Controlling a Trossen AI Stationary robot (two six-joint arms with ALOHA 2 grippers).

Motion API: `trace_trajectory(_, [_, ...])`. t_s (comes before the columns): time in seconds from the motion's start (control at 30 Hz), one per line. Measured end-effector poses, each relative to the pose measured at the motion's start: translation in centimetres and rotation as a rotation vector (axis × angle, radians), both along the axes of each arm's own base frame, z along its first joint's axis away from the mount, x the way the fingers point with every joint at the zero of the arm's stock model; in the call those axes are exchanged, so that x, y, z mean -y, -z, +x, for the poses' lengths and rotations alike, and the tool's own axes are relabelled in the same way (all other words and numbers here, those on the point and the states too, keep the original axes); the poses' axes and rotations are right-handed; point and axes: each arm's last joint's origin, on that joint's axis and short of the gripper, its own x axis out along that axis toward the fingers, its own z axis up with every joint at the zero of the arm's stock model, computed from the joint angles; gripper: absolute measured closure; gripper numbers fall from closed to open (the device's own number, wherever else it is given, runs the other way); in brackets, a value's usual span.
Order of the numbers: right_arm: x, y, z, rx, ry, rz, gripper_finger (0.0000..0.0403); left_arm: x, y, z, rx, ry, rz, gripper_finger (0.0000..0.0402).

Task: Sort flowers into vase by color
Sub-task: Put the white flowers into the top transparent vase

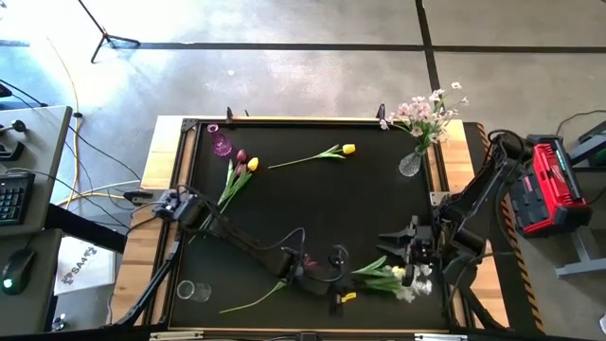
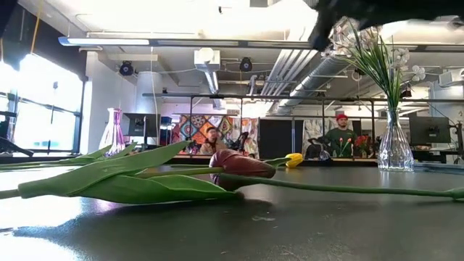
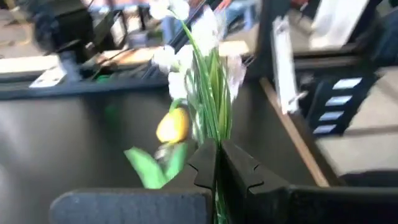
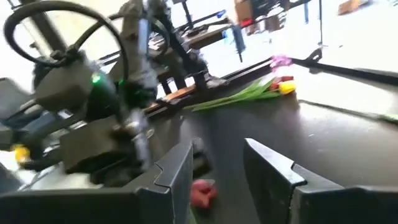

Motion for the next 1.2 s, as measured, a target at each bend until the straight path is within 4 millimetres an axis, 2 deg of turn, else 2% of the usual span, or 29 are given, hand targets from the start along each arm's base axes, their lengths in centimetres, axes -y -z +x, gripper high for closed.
trace_trajectory(0.1, [0.7,-0.2,0.7,0.011,0.058,-0.008,0.0272,0.1,-0.2,0.3,0.067,0.028,-0.025,0.0401])
trace_trajectory(0.2, [1.8,-1.8,1.5,0.053,0.079,0.006,0.0272,0.0,-0.8,0.5,0.126,0.035,-0.023,0.0401])
trace_trajectory(0.3, [2.7,-3.8,2.1,0.096,-0.006,-0.025,0.0272,0.0,-1.2,0.6,0.163,0.042,-0.008,0.0401])
trace_trajectory(0.4, [3.2,-4.6,2.0,0.110,-0.068,-0.065,0.0272,0.0,-1.3,0.6,0.173,0.043,-0.007,0.0401])
trace_trajectory(0.63, [2.4,-4.0,0.9,0.071,-0.123,-0.045,0.0272,-0.3,-1.7,0.8,0.211,0.009,0.007,0.0401])
trace_trajectory(0.8, [1.5,-4.5,0.0,0.102,-0.182,-0.031,0.0272,-1.5,-3.1,1.0,0.270,-0.092,-0.006,0.0401])
trace_trajectory(1.03, [1.3,-5.2,-0.3,0.142,-0.204,-0.064,0.0272,-1.7,-4.8,1.0,0.339,0.083,-0.012,0.0401])
trace_trajectory(1.2, [1.1,-5.4,-0.5,0.153,-0.227,-0.060,0.0272,-1.9,-4.9,1.0,0.326,0.068,0.001,0.0401])
